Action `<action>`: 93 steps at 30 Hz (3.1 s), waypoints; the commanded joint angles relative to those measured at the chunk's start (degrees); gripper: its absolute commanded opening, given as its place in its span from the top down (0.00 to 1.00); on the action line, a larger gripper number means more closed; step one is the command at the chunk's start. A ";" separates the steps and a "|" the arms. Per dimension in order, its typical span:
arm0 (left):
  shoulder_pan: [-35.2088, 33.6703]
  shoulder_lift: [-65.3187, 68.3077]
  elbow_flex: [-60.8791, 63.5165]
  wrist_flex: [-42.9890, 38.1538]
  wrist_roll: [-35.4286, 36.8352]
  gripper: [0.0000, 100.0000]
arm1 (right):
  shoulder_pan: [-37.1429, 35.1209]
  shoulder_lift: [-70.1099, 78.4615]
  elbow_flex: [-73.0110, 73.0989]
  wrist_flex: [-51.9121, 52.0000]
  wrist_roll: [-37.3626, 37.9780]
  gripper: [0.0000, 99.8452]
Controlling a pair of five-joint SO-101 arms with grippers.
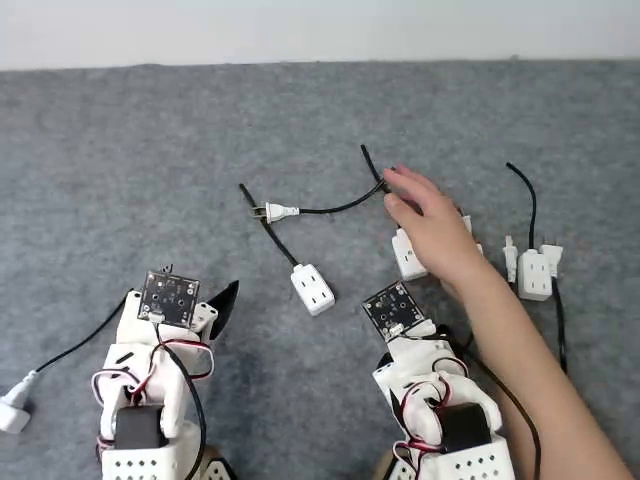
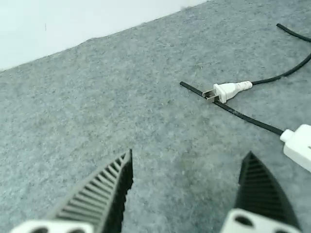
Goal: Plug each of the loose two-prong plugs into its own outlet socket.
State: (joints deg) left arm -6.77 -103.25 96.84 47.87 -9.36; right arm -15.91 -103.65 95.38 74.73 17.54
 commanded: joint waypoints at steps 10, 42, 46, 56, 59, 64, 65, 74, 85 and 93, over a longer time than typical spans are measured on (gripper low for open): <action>0.00 1.32 -0.31 -4.40 0.35 0.72 | 0.04 -0.40 1.14 0.40 -0.18 0.69; 0.26 5.19 -0.13 -8.00 0.35 0.72 | -0.04 -0.40 1.14 0.40 -0.18 0.69; 0.26 5.19 -0.13 -8.00 0.35 0.72 | -0.04 -0.40 1.14 0.40 -0.18 0.69; 0.26 5.19 -0.13 -8.00 0.26 0.72 | 0.04 -0.40 1.14 0.40 -0.18 0.69; 0.26 5.27 -0.13 -8.00 0.26 0.72 | 0.04 -0.40 1.14 0.40 -0.18 0.69; 0.26 5.27 -0.13 -8.00 0.26 0.72 | -0.04 -0.40 1.14 0.40 -0.18 0.69; 0.26 5.27 -0.13 -8.00 0.26 0.72 | -0.04 -0.40 1.14 0.40 -0.18 0.69; 0.26 5.27 -0.13 -8.00 0.26 0.72 | -0.04 -0.40 1.14 0.40 -0.18 0.69; 0.26 5.27 -0.13 -8.00 0.26 0.72 | -0.04 -0.40 1.14 0.40 -0.18 0.69; 0.35 5.27 -0.13 -8.00 0.35 0.72 | -0.04 -0.40 1.14 0.40 -0.18 0.69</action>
State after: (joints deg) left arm -6.77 -98.42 97.10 41.63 -9.36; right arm -16.00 -103.74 95.38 74.73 17.54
